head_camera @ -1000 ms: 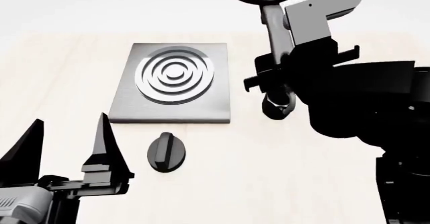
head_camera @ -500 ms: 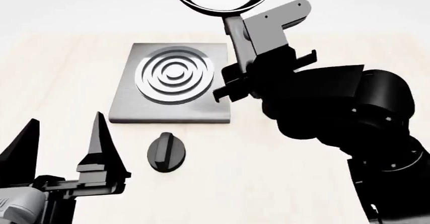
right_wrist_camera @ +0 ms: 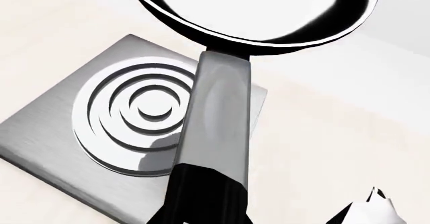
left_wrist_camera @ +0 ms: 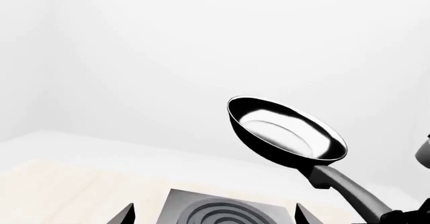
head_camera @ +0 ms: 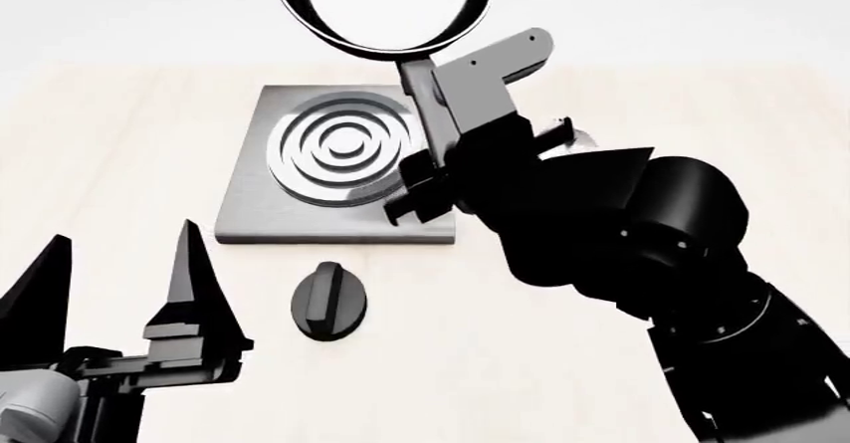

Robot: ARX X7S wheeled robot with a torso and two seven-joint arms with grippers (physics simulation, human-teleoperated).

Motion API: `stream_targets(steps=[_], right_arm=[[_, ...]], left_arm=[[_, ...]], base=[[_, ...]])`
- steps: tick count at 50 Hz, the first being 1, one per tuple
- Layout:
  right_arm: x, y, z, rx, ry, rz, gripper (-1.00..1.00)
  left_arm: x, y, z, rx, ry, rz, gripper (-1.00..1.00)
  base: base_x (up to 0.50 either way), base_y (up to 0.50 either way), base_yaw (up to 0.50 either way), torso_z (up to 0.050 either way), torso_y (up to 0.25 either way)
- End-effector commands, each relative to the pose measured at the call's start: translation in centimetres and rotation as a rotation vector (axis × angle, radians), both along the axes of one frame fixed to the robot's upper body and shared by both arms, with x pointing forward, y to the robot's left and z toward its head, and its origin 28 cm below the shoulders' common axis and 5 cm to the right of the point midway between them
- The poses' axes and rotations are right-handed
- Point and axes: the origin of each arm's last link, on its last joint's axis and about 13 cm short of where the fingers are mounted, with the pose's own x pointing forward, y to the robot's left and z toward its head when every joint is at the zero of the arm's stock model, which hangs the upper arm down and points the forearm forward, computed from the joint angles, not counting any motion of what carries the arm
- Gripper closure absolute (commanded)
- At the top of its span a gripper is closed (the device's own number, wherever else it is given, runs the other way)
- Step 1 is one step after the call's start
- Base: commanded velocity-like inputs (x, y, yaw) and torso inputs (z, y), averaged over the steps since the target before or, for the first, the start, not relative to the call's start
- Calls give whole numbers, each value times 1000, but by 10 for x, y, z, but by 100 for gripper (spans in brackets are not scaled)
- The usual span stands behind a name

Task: Put the frying pan on the stove.

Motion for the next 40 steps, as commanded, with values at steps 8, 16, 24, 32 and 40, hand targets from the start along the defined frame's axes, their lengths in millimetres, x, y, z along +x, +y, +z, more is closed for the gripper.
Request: stream_targets(steps=[8, 16, 24, 32, 40], right_arm=[[-7, -1, -2, -31, -64, -19, 100], [-14, -5, -7, -54, -59, -13, 100], [-21, -10, -13, -68, -49, -12, 100], [-21, -11, -20, -78, -36, -13, 100], [-21, -9, -23, -93, -28, 8, 100]], left_arm=[[-1, 0, 1, -1, -1, 0, -100], [-1, -1, 1, 1, 0, -1, -100], [-1, -1, 1, 1, 1, -3, -100], [0, -1, 0, 2, 2, -3, -100], [0, -1, 1, 1, 2, -3, -100]], base=[[0, 0, 0, 0, 3], [0, 0, 0, 0, 3], [0, 0, 0, 1, 1], [0, 0, 0, 0, 3], [0, 0, 0, 1, 2]])
